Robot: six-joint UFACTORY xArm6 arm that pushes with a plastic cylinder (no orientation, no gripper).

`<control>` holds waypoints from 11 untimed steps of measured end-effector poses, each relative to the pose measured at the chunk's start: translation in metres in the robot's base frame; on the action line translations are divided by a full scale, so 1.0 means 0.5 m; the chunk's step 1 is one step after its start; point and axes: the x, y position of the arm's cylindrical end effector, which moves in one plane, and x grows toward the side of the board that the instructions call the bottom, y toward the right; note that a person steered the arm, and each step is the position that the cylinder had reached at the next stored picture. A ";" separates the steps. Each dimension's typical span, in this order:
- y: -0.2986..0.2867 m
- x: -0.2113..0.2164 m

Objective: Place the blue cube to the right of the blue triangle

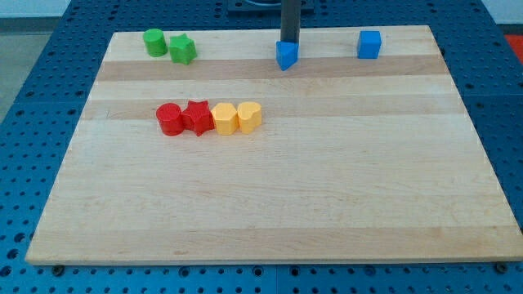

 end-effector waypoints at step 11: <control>0.269 0.045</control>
